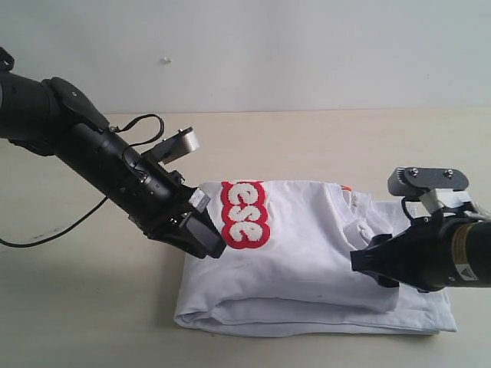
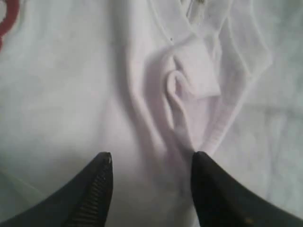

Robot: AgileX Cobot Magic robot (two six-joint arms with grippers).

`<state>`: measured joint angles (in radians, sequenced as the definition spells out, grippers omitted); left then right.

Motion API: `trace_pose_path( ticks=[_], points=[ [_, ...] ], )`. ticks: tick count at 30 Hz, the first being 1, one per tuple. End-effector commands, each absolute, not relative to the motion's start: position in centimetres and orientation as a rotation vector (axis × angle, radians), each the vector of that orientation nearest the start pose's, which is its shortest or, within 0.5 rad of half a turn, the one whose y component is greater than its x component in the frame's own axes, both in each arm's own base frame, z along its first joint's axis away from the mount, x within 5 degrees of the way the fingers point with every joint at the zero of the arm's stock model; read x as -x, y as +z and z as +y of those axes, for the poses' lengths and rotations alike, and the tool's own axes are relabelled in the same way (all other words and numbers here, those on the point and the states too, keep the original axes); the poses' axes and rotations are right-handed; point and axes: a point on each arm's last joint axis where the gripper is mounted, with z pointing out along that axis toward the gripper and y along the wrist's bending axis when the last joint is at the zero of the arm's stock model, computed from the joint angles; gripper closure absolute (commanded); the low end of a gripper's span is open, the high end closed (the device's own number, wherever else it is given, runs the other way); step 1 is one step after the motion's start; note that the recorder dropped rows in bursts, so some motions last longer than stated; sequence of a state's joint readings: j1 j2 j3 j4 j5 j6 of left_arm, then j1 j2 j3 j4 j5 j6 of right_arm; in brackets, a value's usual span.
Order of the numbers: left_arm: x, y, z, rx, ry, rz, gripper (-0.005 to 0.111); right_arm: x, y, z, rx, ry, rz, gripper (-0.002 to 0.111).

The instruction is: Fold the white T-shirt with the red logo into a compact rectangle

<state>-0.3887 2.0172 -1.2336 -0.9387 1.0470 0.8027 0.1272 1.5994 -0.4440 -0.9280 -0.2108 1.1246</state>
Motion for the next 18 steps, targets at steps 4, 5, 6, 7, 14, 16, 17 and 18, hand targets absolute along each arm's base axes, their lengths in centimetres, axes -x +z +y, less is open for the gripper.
trace_pose_path(
  ticks=[4, 5, 6, 7, 14, 16, 17, 18],
  points=[
    [-31.5, 15.4, -19.8, -0.910, -1.183, 2.770, 0.069, -24.6, 11.5, 3.7, -0.120, 0.208, 2.601, 0.058],
    [-31.5, 15.4, -19.8, -0.910, -1.177, 2.770, 0.069, -24.6, 11.5, 3.8, -0.120, 0.219, 2.596, 0.058],
    [-31.5, 15.4, -19.8, -0.909, -1.175, 2.769, 0.069, -24.7, 11.6, 3.9, -0.112, 0.242, 2.585, 0.058],
    [-31.5, 15.4, -19.8, -0.906, -1.171, 2.768, 0.069, -24.8, 11.6, 4.1, -0.107, 0.261, 2.575, 0.058],
    [-31.6, 15.4, -19.8, -0.904, -1.168, 2.767, 0.069, -25.0, 11.5, 4.6, -0.094, 0.347, 2.552, 0.058],
    [-31.6, 15.4, -19.8, -0.908, -1.167, 2.765, 0.069, -25.0, 11.3, 4.8, -0.059, 0.360, 2.553, 0.058],
    [-31.6, 15.4, -19.8, -0.908, -1.167, 2.765, 0.069, -25.0, 11.2, 4.8, -0.060, 0.359, 2.558, 0.058],
    [-31.6, 15.4, -19.8, -0.908, -1.167, 2.765, 0.069, -25.0, 11.1, 4.8, -0.060, 0.359, 2.563, 0.058]
  ],
)
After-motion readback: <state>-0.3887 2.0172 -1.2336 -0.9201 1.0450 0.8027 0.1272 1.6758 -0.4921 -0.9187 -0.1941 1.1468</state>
